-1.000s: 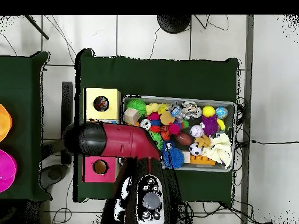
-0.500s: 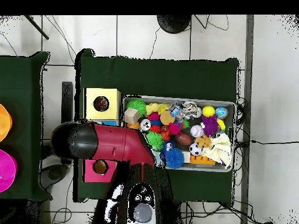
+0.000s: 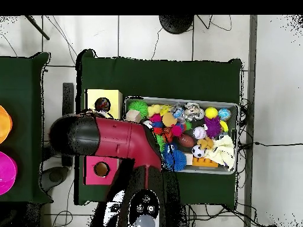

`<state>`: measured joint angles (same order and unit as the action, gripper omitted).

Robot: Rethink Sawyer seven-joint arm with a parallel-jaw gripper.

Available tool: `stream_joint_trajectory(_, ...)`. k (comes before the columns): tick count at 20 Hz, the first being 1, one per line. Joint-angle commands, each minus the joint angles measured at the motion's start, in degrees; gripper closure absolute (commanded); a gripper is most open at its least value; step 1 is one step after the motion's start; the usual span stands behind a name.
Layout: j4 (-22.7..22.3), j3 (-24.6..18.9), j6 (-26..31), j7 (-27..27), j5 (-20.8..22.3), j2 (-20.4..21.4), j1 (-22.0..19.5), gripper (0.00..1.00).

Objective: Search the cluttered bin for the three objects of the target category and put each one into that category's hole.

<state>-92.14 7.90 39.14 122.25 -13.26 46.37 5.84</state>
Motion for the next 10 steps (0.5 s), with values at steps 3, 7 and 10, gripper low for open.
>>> stream_joint_trajectory(3,8.0,2.9,2.5,15.1,-0.3,-8.2,-0.2,1.0)
stream_joint_trajectory(7,11.0,3.9,2.2,16.2,-0.8,-11.4,0.8,1.0)
stream_joint_trajectory(10,12.6,4.3,0.8,16.7,-1.6,-13.9,1.4,1.0)
